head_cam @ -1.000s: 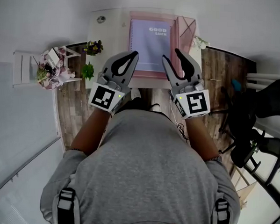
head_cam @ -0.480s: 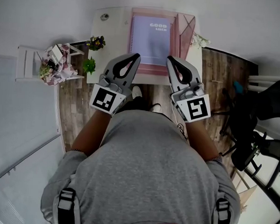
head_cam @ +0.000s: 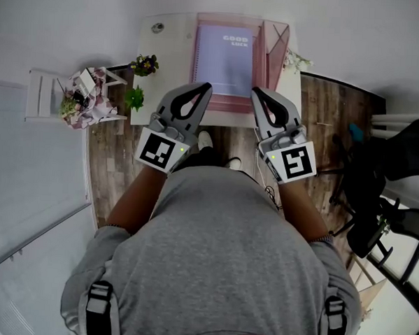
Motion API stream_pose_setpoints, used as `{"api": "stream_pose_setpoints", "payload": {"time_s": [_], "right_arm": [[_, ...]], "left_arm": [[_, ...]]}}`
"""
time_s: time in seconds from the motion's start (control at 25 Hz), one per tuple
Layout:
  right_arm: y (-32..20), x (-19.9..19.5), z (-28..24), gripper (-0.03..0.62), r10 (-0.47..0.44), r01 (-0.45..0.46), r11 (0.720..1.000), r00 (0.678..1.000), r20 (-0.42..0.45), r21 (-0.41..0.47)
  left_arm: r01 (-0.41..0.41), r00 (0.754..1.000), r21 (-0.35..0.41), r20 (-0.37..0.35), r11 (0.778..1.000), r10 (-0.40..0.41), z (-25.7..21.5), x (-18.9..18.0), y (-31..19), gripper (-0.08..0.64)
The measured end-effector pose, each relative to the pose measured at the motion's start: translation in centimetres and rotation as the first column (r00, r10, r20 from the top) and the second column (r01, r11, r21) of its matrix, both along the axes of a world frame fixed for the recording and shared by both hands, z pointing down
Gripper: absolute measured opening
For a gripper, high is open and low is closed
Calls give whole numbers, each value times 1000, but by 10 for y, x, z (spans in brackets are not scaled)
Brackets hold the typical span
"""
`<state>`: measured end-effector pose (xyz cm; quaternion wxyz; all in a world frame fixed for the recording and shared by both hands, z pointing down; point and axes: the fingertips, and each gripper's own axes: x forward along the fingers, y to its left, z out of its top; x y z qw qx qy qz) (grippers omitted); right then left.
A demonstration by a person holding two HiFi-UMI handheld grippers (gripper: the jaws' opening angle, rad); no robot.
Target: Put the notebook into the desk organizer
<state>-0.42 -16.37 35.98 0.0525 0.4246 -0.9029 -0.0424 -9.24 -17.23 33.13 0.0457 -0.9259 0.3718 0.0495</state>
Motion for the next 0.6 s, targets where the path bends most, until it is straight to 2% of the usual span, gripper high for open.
{"api": "stream_pose_setpoints", "payload": {"time_s": [0.6], "right_arm": [[8, 7, 0, 6, 2, -2, 1000, 1000, 2, 0]], "left_arm": [[10, 1000, -3, 11, 1000, -10, 5, 2, 5, 20]]}}
